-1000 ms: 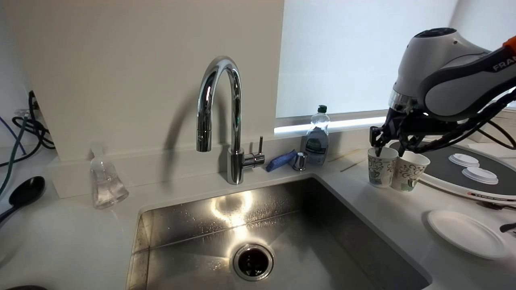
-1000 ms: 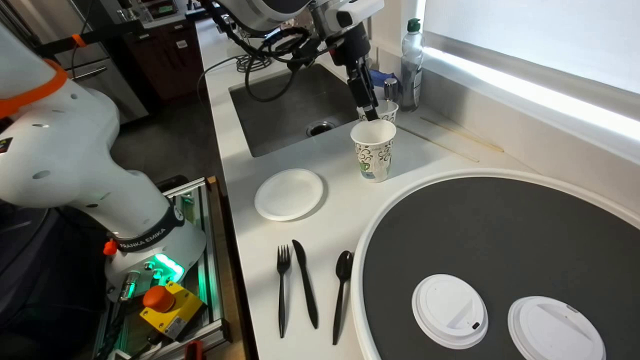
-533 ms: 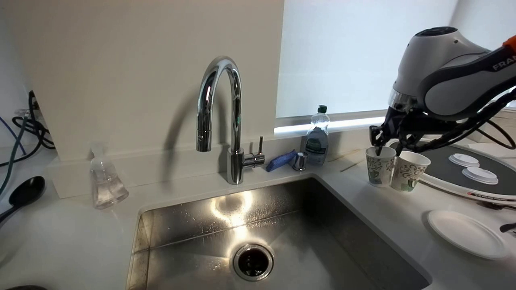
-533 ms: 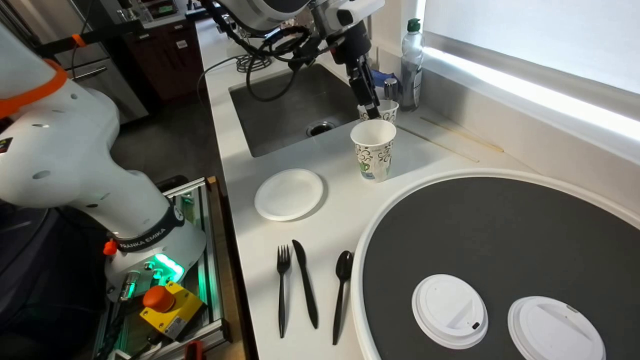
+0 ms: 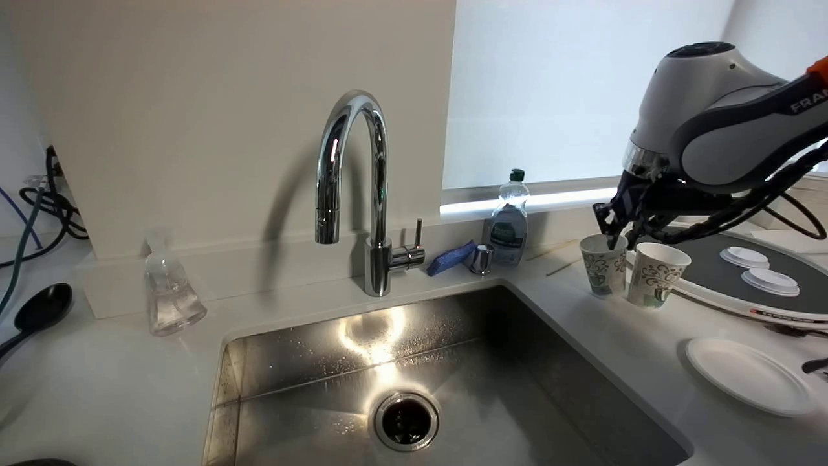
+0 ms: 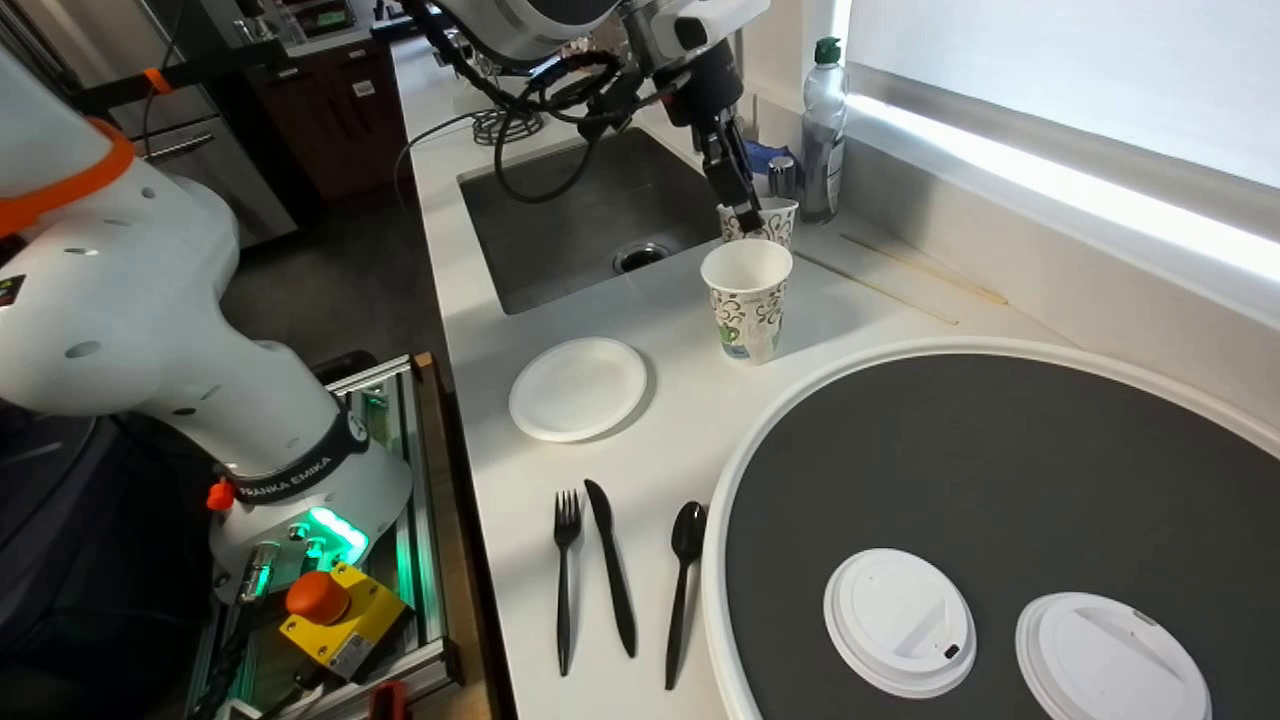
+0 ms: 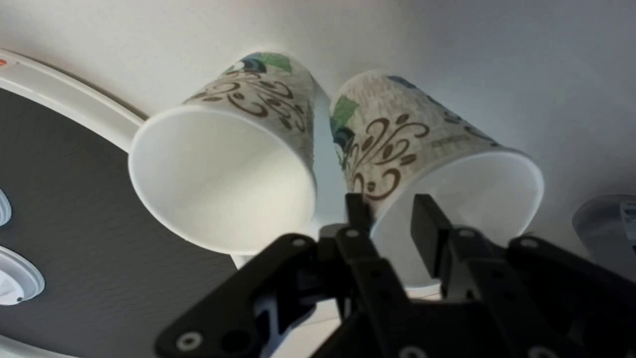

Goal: Put the coffee cups on the windowsill.

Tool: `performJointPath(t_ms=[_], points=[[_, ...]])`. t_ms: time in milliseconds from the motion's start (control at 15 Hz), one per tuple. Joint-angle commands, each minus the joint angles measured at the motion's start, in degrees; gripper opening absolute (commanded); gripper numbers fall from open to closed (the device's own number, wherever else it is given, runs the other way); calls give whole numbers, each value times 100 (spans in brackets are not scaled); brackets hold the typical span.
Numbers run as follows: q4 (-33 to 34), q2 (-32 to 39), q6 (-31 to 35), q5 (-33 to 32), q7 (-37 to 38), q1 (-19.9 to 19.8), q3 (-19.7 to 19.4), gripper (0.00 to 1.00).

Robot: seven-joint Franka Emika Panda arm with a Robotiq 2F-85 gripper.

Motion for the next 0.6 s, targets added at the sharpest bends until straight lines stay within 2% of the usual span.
performJointPath(t_ms=[0, 333, 533], points=[[-22, 77, 189, -79, 145, 31, -18, 1], [21, 82, 170, -92, 197, 32, -12, 1], [306, 138, 36, -119, 199, -8, -39, 1]])
